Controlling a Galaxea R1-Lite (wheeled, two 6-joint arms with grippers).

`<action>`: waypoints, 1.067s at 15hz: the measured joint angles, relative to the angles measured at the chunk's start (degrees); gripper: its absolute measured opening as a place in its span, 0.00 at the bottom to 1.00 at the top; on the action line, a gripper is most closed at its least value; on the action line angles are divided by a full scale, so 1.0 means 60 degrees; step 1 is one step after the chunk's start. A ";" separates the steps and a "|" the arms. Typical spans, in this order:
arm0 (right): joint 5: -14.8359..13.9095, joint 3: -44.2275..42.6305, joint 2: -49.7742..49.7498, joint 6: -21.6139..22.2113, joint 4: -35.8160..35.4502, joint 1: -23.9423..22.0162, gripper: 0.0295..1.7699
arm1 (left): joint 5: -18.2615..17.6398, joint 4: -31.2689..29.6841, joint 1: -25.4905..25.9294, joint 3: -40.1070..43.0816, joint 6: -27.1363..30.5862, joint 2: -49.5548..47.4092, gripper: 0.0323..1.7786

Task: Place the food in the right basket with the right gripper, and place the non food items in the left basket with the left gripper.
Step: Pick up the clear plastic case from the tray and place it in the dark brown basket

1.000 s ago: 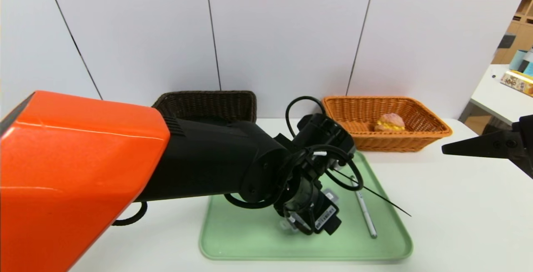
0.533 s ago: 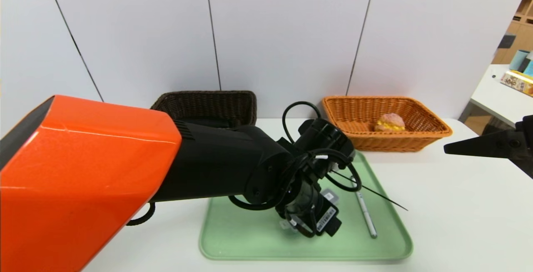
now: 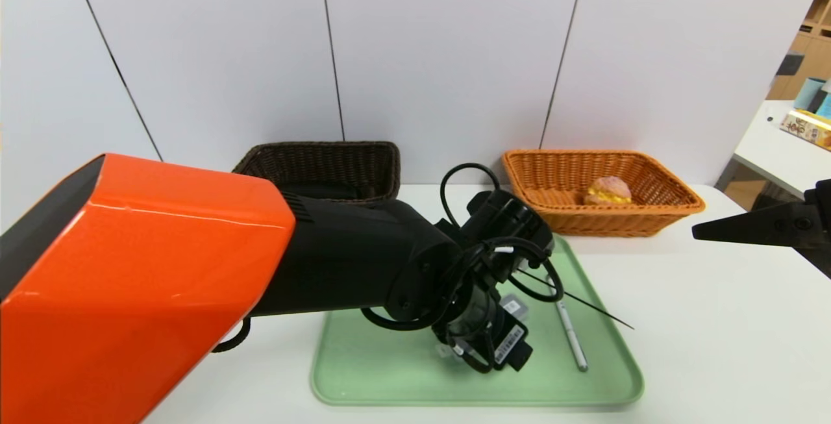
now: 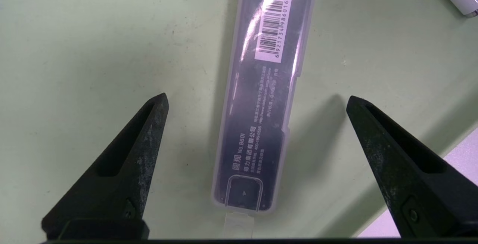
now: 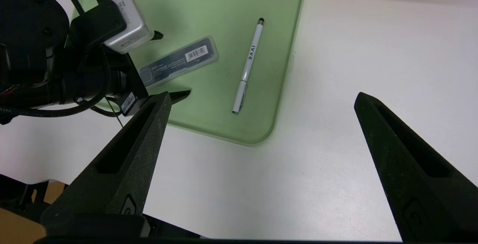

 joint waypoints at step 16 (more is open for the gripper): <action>-0.0018 -0.0014 0.0014 0.0024 0.0000 0.0000 0.96 | 0.0018 -0.0033 0.0000 0.0004 -0.0043 0.0126 0.31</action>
